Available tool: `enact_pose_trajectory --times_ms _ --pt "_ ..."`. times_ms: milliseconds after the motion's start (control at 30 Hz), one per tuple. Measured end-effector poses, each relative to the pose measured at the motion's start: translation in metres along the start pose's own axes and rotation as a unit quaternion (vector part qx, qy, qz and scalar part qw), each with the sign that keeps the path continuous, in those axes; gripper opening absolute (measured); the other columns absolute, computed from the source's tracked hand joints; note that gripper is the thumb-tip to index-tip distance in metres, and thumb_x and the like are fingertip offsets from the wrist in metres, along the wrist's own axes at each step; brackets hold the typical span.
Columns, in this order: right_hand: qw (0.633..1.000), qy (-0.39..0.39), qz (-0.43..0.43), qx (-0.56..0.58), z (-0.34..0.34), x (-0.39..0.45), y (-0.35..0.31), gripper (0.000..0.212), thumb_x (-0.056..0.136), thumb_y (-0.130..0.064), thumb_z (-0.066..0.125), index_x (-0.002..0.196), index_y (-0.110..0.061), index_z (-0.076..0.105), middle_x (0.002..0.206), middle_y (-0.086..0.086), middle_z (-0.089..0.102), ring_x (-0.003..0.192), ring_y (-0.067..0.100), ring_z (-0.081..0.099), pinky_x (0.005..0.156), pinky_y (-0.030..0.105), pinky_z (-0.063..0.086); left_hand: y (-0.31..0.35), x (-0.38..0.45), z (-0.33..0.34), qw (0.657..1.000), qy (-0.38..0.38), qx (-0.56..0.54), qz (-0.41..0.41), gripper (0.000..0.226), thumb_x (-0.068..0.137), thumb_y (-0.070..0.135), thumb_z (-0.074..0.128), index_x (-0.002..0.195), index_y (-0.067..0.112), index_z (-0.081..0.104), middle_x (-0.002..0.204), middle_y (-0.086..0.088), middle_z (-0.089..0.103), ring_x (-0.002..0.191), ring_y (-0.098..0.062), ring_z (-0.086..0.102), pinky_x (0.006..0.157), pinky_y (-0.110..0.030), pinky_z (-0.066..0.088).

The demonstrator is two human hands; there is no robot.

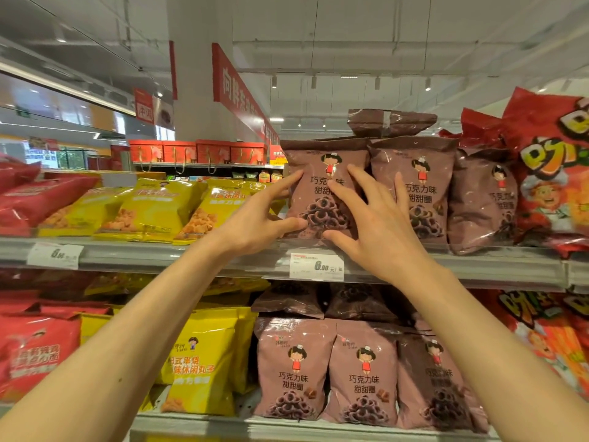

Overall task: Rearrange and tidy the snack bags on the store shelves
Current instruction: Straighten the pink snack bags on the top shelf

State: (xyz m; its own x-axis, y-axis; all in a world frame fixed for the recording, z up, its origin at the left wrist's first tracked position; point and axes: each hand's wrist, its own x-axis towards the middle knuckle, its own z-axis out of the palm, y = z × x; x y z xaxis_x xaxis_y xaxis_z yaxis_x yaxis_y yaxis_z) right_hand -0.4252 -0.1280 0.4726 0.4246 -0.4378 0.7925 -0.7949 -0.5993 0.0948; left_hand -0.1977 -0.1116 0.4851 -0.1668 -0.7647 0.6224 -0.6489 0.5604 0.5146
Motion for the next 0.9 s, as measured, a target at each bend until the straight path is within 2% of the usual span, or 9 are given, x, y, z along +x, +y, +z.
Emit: enact_pose_trajectory --times_ms 200,333,400,467,533,600,700,800,900 --pt "1.0 -0.013 -0.005 -0.005 -0.004 -0.002 0.002 0.076 0.093 -0.052 0.067 0.159 -0.033 0.034 0.171 0.005 0.02 0.156 0.028 0.024 0.127 0.057 -0.01 0.001 -0.002 0.002 0.999 -0.004 0.021 -0.027 0.086 0.089 0.034 0.078 0.156 0.042 0.026 0.149 0.0 0.053 0.134 -0.011 0.051 0.1 -0.044 0.057" --pt "0.999 -0.034 0.006 0.012 -0.008 -0.001 0.001 0.07 0.098 -0.054 0.057 0.16 -0.035 0.032 0.172 0.002 0.019 0.157 0.026 0.02 0.127 0.056 -0.011 0.008 -0.007 0.006 0.998 -0.02 0.035 -0.038 0.083 0.094 0.034 0.072 0.159 0.04 0.02 0.145 0.001 0.052 0.112 -0.01 0.066 0.099 -0.035 0.057" --pt "0.999 -0.037 0.01 0.016 -0.009 -0.001 0.001 0.064 0.101 -0.054 0.051 0.159 -0.036 0.033 0.171 0.001 0.02 0.157 0.023 0.02 0.127 0.057 -0.009 0.011 -0.011 0.011 0.997 0.003 0.064 -0.038 0.079 0.094 0.046 0.068 0.158 0.042 0.022 0.147 0.0 0.047 0.108 -0.012 0.066 0.099 -0.036 0.056" --pt "0.999 -0.006 0.008 0.031 -0.009 -0.003 0.002 0.061 0.1 -0.053 0.046 0.157 -0.033 0.039 0.168 0.001 0.029 0.155 0.023 0.024 0.127 0.058 -0.003 0.012 -0.013 0.018 0.988 0.097 0.115 -0.016 0.069 0.094 0.059 0.06 0.154 0.045 0.029 0.155 0.004 0.032 0.126 -0.021 0.057 0.107 -0.045 0.05" --pt "0.998 0.047 0.019 0.042 -0.008 -0.006 0.007 0.061 0.099 -0.05 0.044 0.155 -0.028 0.045 0.166 0.003 0.035 0.153 0.024 0.027 0.127 0.057 0.003 0.018 -0.011 0.029 0.967 0.204 0.148 0.031 0.058 0.097 0.057 0.055 0.149 0.04 0.036 0.16 0.004 0.024 0.141 -0.025 0.044 0.115 -0.048 0.043" --pt "0.993 0.101 0.051 0.032 -0.007 -0.007 0.015 0.059 0.099 -0.046 0.046 0.153 -0.022 0.046 0.167 0.006 0.033 0.155 0.027 0.023 0.127 0.058 0.005 0.028 -0.004 0.04 0.944 0.25 0.202 0.078 0.055 0.101 0.05 0.052 0.151 0.032 0.039 0.164 -0.004 0.023 0.151 -0.025 0.029 0.12 -0.05 0.034" --pt "0.983 0.126 0.135 0.004 -0.009 -0.006 0.029 0.062 0.101 -0.047 0.05 0.157 -0.02 0.038 0.172 0.012 0.014 0.159 0.033 0.006 0.126 0.062 0.001 0.04 0.014 0.054 0.926 0.232 0.275 0.116 0.058 0.104 0.049 0.043 0.157 0.028 0.036 0.169 -0.007 0.02 0.157 -0.026 0.017 0.123 -0.054 0.026" --pt "0.981 0.055 0.188 -0.006 -0.003 -0.005 0.04 0.082 0.099 -0.06 0.049 0.165 -0.026 0.014 0.174 0.01 -0.008 0.159 0.033 -0.012 0.124 0.067 -0.005 0.036 0.029 0.068 0.932 0.195 0.293 0.088 0.061 0.106 0.052 0.034 0.162 0.031 0.025 0.173 -0.004 0.004 0.16 -0.022 -0.003 0.128 -0.052 0.011" --pt "0.983 0.014 0.183 -0.013 0.004 -0.007 0.044 0.093 0.097 -0.056 0.052 0.165 -0.031 -0.005 0.173 0.008 -0.017 0.158 0.032 -0.02 0.125 0.065 -0.001 0.028 0.034 0.076 0.917 0.2 0.336 0.074 0.063 0.106 0.055 0.03 0.163 0.031 0.018 0.173 -0.003 -0.007 0.159 -0.022 -0.011 0.129 -0.047 0.002"
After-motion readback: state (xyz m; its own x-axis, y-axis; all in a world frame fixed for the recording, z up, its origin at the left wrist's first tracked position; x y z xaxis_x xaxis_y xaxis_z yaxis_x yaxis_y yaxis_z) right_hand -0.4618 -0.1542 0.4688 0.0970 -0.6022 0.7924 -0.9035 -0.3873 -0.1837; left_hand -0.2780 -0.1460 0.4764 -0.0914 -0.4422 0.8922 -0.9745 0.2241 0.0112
